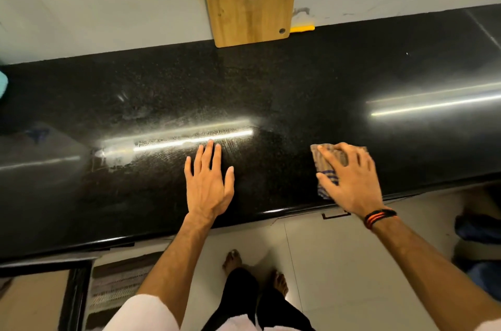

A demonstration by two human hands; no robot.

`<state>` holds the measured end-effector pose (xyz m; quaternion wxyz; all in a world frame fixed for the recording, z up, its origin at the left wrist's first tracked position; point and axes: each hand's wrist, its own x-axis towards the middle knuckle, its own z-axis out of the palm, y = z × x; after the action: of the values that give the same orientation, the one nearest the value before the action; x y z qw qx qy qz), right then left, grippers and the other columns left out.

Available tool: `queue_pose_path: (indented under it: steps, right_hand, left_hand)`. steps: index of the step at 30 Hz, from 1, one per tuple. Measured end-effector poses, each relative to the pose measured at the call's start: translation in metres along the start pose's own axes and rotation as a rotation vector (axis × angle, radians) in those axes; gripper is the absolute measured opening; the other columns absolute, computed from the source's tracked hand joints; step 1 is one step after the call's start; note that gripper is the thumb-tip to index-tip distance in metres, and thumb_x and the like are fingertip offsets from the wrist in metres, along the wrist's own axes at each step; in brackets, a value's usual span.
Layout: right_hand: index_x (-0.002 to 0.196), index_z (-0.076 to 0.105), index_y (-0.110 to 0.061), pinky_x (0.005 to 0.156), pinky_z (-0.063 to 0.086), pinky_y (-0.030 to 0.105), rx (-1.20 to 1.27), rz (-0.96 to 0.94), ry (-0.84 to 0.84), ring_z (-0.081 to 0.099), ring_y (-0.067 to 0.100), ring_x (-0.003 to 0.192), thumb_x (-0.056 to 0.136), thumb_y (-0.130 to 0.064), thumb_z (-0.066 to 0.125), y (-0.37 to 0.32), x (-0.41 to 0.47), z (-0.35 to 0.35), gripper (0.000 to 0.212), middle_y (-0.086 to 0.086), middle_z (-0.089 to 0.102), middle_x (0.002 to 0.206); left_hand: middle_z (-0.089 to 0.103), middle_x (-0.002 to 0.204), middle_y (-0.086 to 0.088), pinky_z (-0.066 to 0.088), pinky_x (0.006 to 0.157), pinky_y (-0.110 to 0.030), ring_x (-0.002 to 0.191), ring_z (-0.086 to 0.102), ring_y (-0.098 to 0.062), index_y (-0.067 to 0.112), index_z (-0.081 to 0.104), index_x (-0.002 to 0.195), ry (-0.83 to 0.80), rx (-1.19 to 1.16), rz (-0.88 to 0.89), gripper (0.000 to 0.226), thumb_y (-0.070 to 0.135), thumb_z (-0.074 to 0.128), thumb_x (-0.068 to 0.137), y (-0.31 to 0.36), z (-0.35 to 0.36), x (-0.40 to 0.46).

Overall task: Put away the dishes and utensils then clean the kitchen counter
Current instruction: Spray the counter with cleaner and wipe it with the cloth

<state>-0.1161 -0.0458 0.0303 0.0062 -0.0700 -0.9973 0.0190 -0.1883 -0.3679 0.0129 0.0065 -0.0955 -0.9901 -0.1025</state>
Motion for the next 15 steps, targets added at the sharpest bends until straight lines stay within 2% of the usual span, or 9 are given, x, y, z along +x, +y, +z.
queue_pose_path:
  steps: [5,12,15]
  right_hand:
    - [0.143,0.048,-0.034,0.106,0.034,0.055,-0.007,0.058,0.029,0.039,0.036,0.126,0.084,-0.063,0.037,-0.012,0.005,0.003,0.067,0.011,0.04,0.141]
    - [0.143,0.047,-0.038,0.111,0.026,0.055,0.084,-0.124,0.037,0.039,0.036,0.129,0.082,-0.061,0.044,-0.144,0.024,0.005,0.066,0.011,0.045,0.143]
    - [0.144,0.045,-0.04,0.114,0.024,0.053,0.116,-0.178,0.01,0.039,0.034,0.131,0.084,-0.062,0.042,-0.174,0.032,0.006,0.064,0.01,0.044,0.145]
  left_hand:
    - [0.018,0.163,-0.003,0.013,0.12,-0.052,0.151,0.013,-0.022,0.016,0.028,0.154,0.008,0.012,-0.015,0.067,0.051,0.026,0.096,0.002,0.001,0.001]
    - [0.02,0.163,-0.004,0.013,0.12,-0.052,0.151,0.015,-0.023,0.015,0.029,0.153,0.016,0.04,-0.016,0.068,0.05,0.026,0.096,0.002,0.002,0.002]
    - [0.02,0.163,-0.004,0.013,0.12,-0.051,0.151,0.014,-0.023,0.015,0.029,0.153,0.006,0.042,-0.017,0.066,0.049,0.024,0.097,0.0,0.001,0.001]
